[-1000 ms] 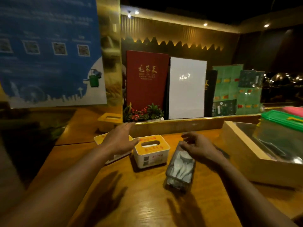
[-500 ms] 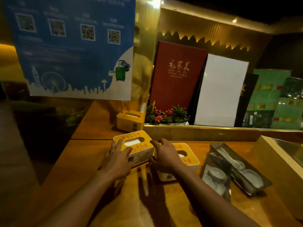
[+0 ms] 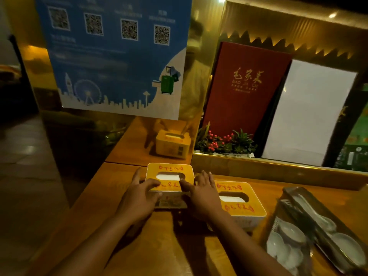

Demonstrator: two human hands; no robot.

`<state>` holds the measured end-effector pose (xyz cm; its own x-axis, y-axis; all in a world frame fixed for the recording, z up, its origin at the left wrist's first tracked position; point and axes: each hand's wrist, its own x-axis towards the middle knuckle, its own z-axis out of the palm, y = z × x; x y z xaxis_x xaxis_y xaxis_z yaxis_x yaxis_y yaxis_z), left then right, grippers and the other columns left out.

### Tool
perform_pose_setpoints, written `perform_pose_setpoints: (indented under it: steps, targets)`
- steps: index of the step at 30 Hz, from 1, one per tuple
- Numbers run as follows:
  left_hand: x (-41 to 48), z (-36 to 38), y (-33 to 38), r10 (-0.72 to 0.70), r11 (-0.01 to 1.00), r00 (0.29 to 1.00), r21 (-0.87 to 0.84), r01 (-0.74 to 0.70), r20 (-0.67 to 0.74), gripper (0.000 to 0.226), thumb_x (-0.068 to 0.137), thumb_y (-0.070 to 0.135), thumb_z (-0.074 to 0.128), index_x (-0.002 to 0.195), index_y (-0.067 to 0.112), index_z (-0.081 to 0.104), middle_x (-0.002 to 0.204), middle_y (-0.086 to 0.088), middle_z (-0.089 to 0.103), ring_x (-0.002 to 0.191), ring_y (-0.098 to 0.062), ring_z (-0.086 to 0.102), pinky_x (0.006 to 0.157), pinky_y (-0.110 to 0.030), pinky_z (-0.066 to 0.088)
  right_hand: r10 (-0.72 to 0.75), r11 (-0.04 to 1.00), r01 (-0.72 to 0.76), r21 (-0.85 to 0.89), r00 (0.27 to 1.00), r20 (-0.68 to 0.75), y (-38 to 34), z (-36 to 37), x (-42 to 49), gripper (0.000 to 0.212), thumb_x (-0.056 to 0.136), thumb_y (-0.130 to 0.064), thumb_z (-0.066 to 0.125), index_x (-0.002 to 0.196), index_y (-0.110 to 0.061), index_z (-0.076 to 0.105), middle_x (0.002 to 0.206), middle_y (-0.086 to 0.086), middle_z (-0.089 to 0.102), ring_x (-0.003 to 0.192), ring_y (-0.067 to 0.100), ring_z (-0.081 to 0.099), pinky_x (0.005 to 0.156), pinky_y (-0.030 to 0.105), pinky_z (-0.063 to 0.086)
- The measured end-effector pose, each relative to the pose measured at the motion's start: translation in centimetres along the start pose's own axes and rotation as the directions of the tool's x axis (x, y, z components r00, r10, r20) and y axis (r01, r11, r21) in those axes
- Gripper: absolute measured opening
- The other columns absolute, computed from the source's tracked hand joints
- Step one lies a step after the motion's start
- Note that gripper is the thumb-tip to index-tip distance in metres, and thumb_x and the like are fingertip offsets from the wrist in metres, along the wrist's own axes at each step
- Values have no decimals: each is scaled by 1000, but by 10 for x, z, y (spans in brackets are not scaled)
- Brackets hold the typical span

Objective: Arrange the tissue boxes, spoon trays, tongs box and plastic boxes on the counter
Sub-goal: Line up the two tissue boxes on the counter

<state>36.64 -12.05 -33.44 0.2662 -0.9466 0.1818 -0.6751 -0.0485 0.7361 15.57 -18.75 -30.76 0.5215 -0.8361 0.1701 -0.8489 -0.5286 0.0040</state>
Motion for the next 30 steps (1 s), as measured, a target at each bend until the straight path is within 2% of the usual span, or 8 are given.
perform_pose_setpoints:
  steps: [2, 4, 10, 15, 22, 24, 26, 30]
  targets:
    - [-2, -2, -1, -2, 995, 1000, -99, 2, 4, 34, 86, 31, 77, 116, 41, 64, 156, 3, 34, 139, -32, 42, 85, -34, 61, 11, 999, -8, 34, 997, -74, -6, 3, -9, 54, 96, -50, 53, 146, -43, 36, 146, 25, 42, 146, 42, 24, 121, 54, -1]
    - [-7, -1, 1, 0, 980, 1000, -198, 1, 7, 34, 85, 27, 78, 114, 39, 63, 130, 18, 50, 121, -22, 57, 72, -32, 64, 14, 999, -7, 54, 992, -125, -7, 4, -16, 52, 92, -49, 59, 141, -42, 43, 133, 18, 51, 137, 38, 36, 122, 55, 3]
    - [-17, 1, 7, -38, 965, 999, -259, 26, -39, 30, 89, 17, 73, 114, 31, 63, 120, 14, 52, 89, 2, 54, 55, -13, 54, 29, 996, -12, 84, 980, -198, -4, 7, -25, 41, 89, -47, 63, 129, -38, 59, 117, 8, 61, 127, 32, 48, 122, 57, 6]
    - [-20, 4, 5, -50, 965, 998, -259, 36, -47, 29, 91, 20, 72, 116, 31, 63, 122, 13, 53, 101, -7, 57, 55, -14, 54, 41, 994, -28, 107, 992, -121, -5, 7, -29, 49, 92, -47, 61, 139, -40, 50, 137, 9, 54, 136, 31, 40, 120, 53, 0]
    - [-16, 13, -4, -40, 986, 994, -167, 23, -99, 34, 90, 27, 73, 121, 32, 62, 135, 4, 56, 112, -20, 62, 62, -24, 61, -17, 995, 7, 101, 995, 97, 11, -1, -40, 67, 101, -48, 46, 157, -36, 12, 166, 10, 17, 153, 33, 3, 120, 51, -10]
    - [-15, 15, -4, -39, 986, 995, -167, 23, -93, 34, 90, 27, 73, 121, 31, 61, 137, 1, 56, 113, -22, 62, 65, -29, 63, 19, 980, -28, 195, 999, 47, 22, -6, -45, 60, 103, -50, 36, 157, -35, 15, 165, 8, 20, 153, 30, 9, 123, 49, 0]
    - [-16, 16, -2, -27, 993, 993, -121, 14, -112, 36, 89, 27, 73, 123, 28, 61, 139, 0, 52, 118, -25, 60, 69, -30, 63, 135, 944, -123, 305, 991, -19, 42, -15, -53, 59, 101, -52, 40, 155, -33, 26, 162, 7, 29, 148, 30, 22, 121, 49, 20]
    - [-24, 19, 17, 85, 996, 980, 18, -84, -182, 44, 87, 29, 75, 128, 28, 60, 158, -1, 30, 133, -28, 49, 82, -37, 61, 422, 837, -358, 414, 904, -74, 102, -30, -79, 52, 96, -49, 51, 143, -27, 51, 153, 11, 43, 136, 31, 42, 107, 49, 42]
